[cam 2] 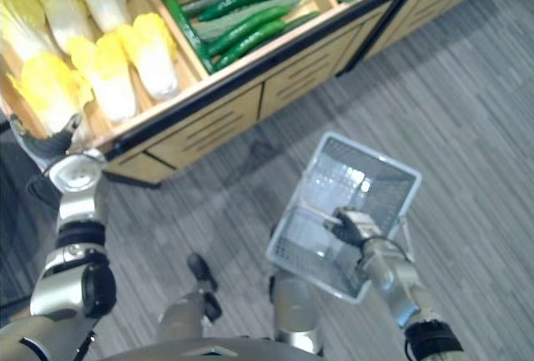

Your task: Pick vegetable in the basket

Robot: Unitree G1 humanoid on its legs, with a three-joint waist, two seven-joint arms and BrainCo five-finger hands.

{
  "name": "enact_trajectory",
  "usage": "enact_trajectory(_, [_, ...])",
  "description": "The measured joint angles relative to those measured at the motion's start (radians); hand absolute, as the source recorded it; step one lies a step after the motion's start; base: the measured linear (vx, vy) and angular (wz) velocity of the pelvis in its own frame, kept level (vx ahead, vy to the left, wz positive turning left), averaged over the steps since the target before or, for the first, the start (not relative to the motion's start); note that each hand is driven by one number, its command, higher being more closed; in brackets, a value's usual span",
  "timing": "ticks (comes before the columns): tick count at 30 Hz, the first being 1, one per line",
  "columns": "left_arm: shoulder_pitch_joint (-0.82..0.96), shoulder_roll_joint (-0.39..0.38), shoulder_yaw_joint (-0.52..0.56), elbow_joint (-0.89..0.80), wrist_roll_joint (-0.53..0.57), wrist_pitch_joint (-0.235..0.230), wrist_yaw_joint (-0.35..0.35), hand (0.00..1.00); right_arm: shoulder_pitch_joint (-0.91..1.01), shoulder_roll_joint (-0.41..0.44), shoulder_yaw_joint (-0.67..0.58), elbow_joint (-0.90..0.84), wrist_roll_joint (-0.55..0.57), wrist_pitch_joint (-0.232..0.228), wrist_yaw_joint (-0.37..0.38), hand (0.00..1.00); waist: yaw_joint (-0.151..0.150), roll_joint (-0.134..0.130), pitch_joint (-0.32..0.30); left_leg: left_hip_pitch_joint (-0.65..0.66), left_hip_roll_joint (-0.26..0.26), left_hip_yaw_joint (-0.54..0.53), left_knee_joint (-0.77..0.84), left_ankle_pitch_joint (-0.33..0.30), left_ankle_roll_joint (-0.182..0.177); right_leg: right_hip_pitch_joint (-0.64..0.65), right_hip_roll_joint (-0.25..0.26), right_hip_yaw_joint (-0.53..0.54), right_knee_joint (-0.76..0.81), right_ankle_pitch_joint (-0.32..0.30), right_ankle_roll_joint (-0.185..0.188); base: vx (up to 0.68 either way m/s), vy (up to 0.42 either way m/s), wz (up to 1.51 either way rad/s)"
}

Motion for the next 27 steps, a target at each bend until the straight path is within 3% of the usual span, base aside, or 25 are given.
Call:
enact_trajectory(6, [-0.023, 0.002, 0.001, 0.056, 0.003, 0.016, -0.001, 0.0, -0.001, 0.0, 0.0, -0.004, 0.0, 0.0, -0.003, 1.0, 0.002, 0.002, 0.004, -0.017, 0.001, 0.001, 0.0, 0.001, -0.001, -0.018, 0.0, 0.0, -0.001, 0.001, 0.001, 0.01, -0.002, 0.0])
enact_trajectory(21, [-0.127, 0.119, 0.053, 0.279, 0.052, 0.067, -0.056, 0.0, -0.036, -0.047, 0.08, -0.035, 0.033, -0.01, -0.005, 1.0, -0.003, 0.001, 0.004, -0.015, 0.01, 0.058, 0.0, -0.001, -0.004, -0.051, 0.01, 0.059, -0.003, 0.016, 0.008, 0.02, -0.015, -0.12])
enact_trajectory(26, [-0.129, 0.119, 0.051, 0.288, 0.122, 0.081, -0.073, 0.0, -0.04, -0.067, 0.099, -0.048, 0.045, -0.01, -0.004, 1.0, -0.002, 0.001, 0.004, -0.015, 0.011, 0.075, 0.0, -0.002, -0.006, -0.057, 0.01, 0.067, -0.003, 0.017, 0.009, 0.01, -0.01, -0.05])
enact_trajectory(27, [-0.129, 0.12, 0.05, 0.287, 0.137, 0.088, -0.074, 1.0, -0.04, -0.077, 0.111, -0.066, 0.045, -0.01, -0.004, 1.0, 0.002, 0.001, 0.004, -0.016, 0.011, 0.083, 0.0, -0.003, -0.008, -0.063, 0.011, 0.072, -0.002, 0.019, 0.011, 0.03, -0.017, -0.15])
